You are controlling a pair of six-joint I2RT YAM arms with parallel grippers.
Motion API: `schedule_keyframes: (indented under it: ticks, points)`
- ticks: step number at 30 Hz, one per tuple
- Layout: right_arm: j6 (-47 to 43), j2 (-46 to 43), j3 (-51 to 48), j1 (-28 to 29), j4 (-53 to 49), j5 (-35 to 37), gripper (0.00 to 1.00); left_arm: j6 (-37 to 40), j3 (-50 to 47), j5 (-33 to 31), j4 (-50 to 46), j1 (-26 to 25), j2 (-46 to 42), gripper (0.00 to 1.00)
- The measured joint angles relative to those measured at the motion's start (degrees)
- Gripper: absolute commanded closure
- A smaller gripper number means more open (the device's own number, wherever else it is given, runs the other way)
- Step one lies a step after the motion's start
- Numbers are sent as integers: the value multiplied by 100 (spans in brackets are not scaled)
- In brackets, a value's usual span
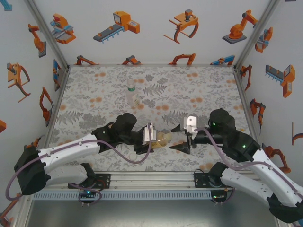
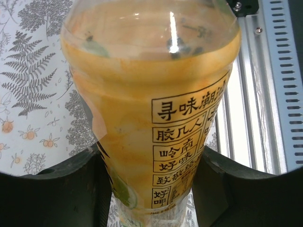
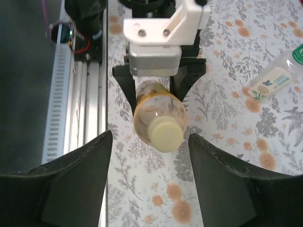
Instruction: Screw on the bottle caps
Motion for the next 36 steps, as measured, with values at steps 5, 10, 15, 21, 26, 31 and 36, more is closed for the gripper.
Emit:
schedule_keyframes:
  ticks: [5,10,15,21,26,31,36]
  points:
    - [-647,310,59,0,-249,-258,42,39,0,103,-81,-35,-57,100]
    - [-859,439,59,0,-302,-520,49,59,0,175,-168,-50,-85,100]
    - [-920,437,59,0,-299,-682,55,81,0,227,-264,-98,-87,100]
    - [-960,437,59,0,-297,-708,58,101,0,267,-306,-114,-98,100]
    - [-960,437,59,0,-293,-721,58,101,0,271,-323,-114,-140,100]
    - [-960,437,59,0,-234,-715,68,103,0,280,-328,-122,-170,100]
    - [-741,437,55,0,-160,-675,96,98,0,273,-337,-140,-179,100]
